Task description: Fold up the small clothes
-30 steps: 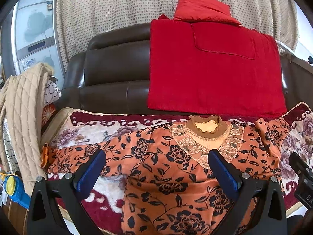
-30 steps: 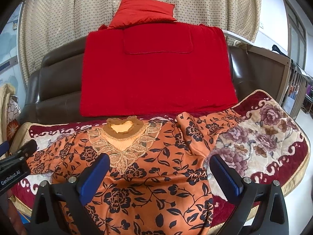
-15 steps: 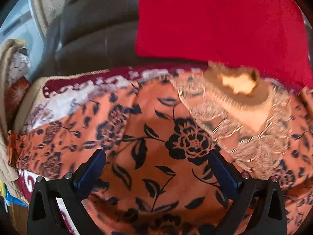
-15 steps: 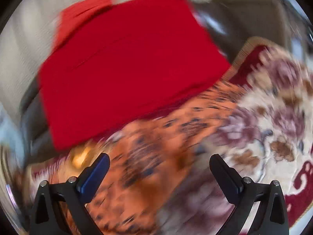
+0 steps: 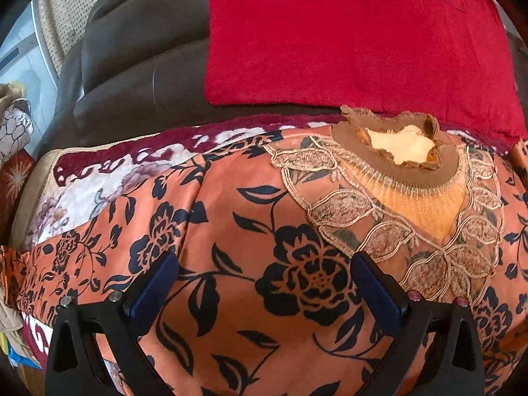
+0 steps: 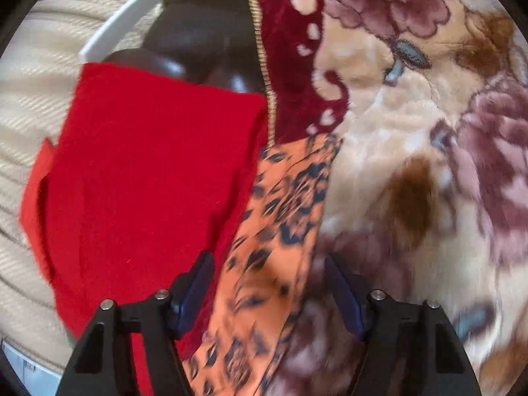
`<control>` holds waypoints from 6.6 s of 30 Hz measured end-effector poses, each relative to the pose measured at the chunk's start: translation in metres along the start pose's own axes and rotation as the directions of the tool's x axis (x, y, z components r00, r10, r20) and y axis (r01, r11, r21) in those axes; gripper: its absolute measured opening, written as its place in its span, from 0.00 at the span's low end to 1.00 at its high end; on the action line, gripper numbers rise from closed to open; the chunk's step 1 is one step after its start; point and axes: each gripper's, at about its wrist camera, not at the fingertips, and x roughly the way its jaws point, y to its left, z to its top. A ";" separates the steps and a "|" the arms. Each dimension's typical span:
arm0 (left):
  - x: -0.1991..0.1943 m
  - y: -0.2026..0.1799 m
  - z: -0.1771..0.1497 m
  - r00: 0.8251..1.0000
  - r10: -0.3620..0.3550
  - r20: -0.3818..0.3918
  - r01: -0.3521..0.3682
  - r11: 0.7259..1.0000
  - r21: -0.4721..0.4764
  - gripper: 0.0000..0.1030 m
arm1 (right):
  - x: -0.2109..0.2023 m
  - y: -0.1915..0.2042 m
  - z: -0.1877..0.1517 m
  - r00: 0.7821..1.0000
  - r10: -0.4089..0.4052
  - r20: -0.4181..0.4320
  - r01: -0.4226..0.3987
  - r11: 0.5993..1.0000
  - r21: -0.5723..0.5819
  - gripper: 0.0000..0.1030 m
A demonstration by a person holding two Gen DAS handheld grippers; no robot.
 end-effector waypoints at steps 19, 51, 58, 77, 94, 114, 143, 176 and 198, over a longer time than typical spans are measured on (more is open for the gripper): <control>-0.036 0.036 0.015 0.992 -0.036 0.121 0.048 0.994 -0.098 1.00 | -0.023 0.146 -0.027 0.979 0.193 -0.066 -0.204 0.926 -0.318 0.08; -0.080 0.037 -0.012 0.859 -0.507 0.066 0.507 0.827 -0.245 1.00 | -0.085 0.178 -0.246 0.908 0.229 -0.352 -0.383 0.795 -0.470 0.54; -0.066 -0.046 -0.008 0.980 -0.200 -0.015 0.200 0.980 -0.004 1.00 | -0.085 0.165 -0.226 0.952 0.164 -0.257 -0.274 0.830 -0.487 0.47; -0.066 0.114 -0.016 0.962 -0.251 0.110 0.265 0.954 -0.141 0.50 | -0.043 0.147 -0.276 0.886 -0.018 -0.462 -0.279 0.777 -0.565 0.47; -0.086 0.372 -0.141 0.998 -0.058 -0.006 0.028 0.568 -0.823 0.76 | -0.040 0.172 -0.337 0.784 0.018 -0.620 -0.438 0.724 -0.533 0.62; -0.037 0.429 -0.163 0.989 -0.045 0.143 0.150 0.330 -0.932 0.32 | -0.039 0.183 -0.347 0.811 0.016 -0.584 -0.435 0.684 -0.586 0.62; -0.165 -0.008 0.006 0.886 -0.418 0.203 0.376 0.902 0.213 0.69 | -0.080 0.151 -0.225 0.894 0.170 -0.414 -0.362 0.819 -0.445 0.62; -0.044 0.152 -0.015 0.974 -0.153 0.166 0.206 0.907 -0.367 0.76 | -0.055 0.207 -0.388 0.936 -0.140 -0.323 -0.219 0.488 -0.845 0.04; -0.009 0.081 -0.010 0.998 -0.069 0.012 0.071 0.988 -0.136 0.77 | -0.101 0.145 -0.220 0.958 0.077 -0.276 -0.232 0.775 -0.588 0.09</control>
